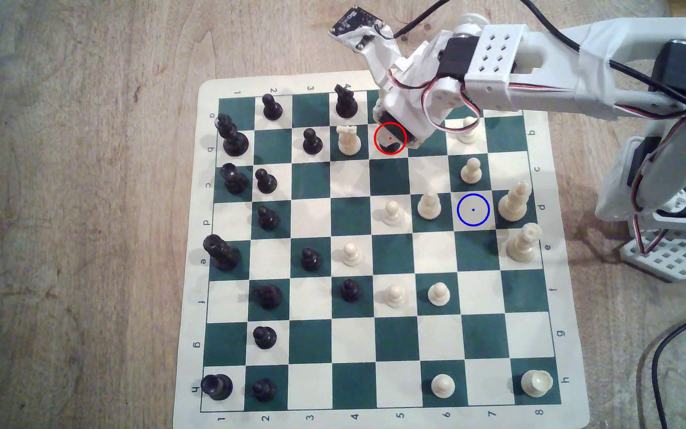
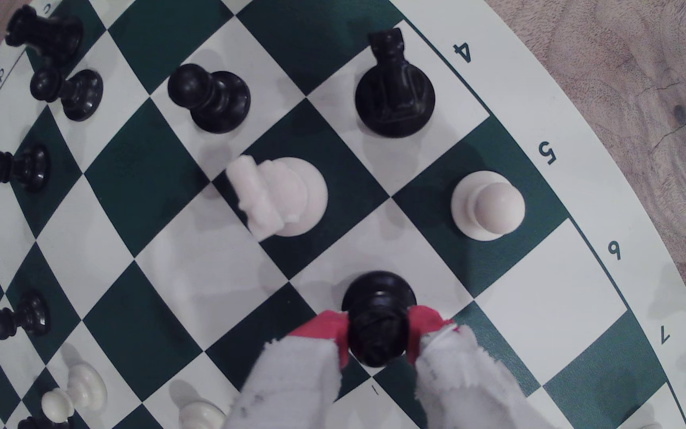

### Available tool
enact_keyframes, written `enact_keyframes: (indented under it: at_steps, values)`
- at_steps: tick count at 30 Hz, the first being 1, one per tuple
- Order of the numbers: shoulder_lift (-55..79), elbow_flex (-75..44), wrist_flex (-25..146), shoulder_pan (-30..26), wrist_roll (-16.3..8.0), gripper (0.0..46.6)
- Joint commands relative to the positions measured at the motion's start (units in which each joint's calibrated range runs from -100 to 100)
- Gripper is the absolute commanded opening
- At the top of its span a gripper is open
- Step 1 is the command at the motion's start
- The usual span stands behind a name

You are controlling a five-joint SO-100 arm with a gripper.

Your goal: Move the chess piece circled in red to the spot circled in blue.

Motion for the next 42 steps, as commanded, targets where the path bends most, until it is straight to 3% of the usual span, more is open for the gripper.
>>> enact_keyframes:
  at_steps: [1,17,31,35,42]
  values:
    - [-9.52,0.78,-0.73,0.46,0.24,3.6]
    - [-30.65,9.48,8.52,-1.89,0.68,3.4]
    - [-54.25,21.72,22.03,-12.21,0.78,2.7]
    - [-57.82,28.61,22.12,-16.04,0.78,2.7]
    - [-55.95,33.96,16.96,-16.75,0.78,2.7]
